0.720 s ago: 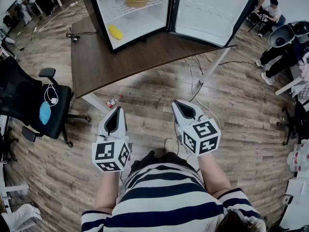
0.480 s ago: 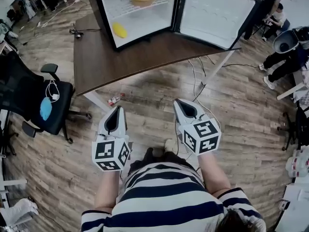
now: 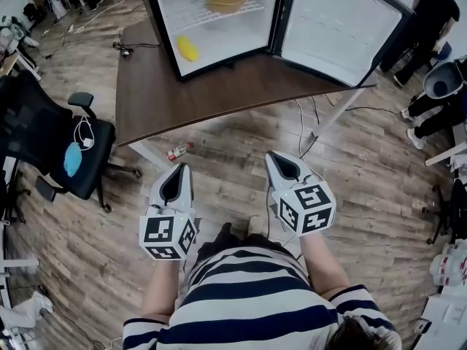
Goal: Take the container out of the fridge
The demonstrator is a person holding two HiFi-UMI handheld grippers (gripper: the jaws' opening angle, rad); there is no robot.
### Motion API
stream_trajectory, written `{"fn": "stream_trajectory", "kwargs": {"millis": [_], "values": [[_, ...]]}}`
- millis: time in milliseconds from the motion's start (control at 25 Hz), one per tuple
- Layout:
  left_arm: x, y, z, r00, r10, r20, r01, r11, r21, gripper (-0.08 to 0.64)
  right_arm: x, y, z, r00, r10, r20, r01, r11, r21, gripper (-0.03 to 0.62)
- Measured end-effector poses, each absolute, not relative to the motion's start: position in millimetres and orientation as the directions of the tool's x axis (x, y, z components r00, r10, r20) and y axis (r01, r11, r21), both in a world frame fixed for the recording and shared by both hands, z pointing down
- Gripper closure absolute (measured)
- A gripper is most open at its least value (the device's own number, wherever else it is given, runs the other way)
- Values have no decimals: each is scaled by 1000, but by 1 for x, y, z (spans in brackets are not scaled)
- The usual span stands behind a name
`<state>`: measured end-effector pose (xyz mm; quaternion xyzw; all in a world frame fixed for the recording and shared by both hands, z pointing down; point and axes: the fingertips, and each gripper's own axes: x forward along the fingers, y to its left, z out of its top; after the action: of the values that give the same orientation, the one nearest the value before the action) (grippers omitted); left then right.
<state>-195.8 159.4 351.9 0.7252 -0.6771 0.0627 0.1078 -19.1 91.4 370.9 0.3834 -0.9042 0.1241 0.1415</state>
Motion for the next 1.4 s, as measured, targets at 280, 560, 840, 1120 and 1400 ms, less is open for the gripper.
{"fn": "stream_trajectory", "kwargs": {"millis": [280,560,840,1120,1400], "values": [[-169,125,351,64,-971,229,-998,-59,28,560,-7,62,374,-702,-616,357,-688,716,-118,595],[-139,90,350,54,-972,228,-998,-61,-23,560,-1,35,379,-748,-557,361,-631,765,-127,595],[-115,69,354,47,-967,251,-998,-58,-36,560,11,13,381,-778,-520,354,-591,797,-127,595],[-123,58,357,-7,-963,270,-999,-3,-36,560,18,-9,382,-777,-523,350,-592,797,-124,595],[-130,33,358,6,-959,284,-998,-25,-62,560,13,-32,381,-773,-529,349,-596,794,-117,595]]}}
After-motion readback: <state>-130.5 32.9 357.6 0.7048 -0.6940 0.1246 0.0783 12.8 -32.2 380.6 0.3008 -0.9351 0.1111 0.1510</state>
